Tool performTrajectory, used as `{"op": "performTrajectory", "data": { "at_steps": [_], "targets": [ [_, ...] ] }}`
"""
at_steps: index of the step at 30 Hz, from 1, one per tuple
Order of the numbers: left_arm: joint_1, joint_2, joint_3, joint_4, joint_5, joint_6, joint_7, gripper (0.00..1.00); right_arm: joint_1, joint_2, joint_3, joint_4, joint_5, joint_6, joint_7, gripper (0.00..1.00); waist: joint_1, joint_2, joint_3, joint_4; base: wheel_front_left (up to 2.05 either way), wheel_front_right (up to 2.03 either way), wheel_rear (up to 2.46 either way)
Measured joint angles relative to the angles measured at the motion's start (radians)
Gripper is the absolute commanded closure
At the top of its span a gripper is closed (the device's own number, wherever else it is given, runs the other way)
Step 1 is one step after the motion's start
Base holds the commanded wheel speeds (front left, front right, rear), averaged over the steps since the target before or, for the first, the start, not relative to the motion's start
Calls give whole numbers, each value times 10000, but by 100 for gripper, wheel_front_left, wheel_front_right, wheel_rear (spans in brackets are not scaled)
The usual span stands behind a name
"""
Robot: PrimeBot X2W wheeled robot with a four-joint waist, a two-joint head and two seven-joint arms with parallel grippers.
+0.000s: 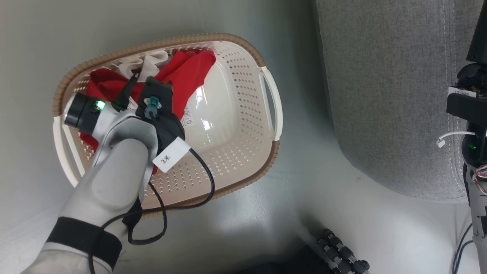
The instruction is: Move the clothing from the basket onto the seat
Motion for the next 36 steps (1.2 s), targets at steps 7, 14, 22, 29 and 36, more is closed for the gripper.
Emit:
{"op": "performTrajectory", "data": {
  "at_steps": [7,14,22,29,36],
  "targets": [
    [-366,-10,44,474,159,33,98,0,-76,56,-12,-29,-61,123,0,0,0,0,197,-151,0,0,0],
    [-663,-52,42,1037,500,86,311,11,-149,167,-25,-15,-173,192,0,0,-1,0,309,-269,0,0,0],
    [-730,-282,-125,1269,602,86,194,100,-161,284,-134,234,-270,278,0,0,-1,0,229,-224,0,0,0],
    [-578,-405,-178,1290,564,88,-224,100,-162,416,-132,506,-355,364,0,0,-1,0,-26,-111,0,0,0],
    [139,-493,-265,1195,347,86,-938,100,-144,454,-119,1014,-499,500,0,0,-1,0,-544,86,0,0,0]
  ]
}}
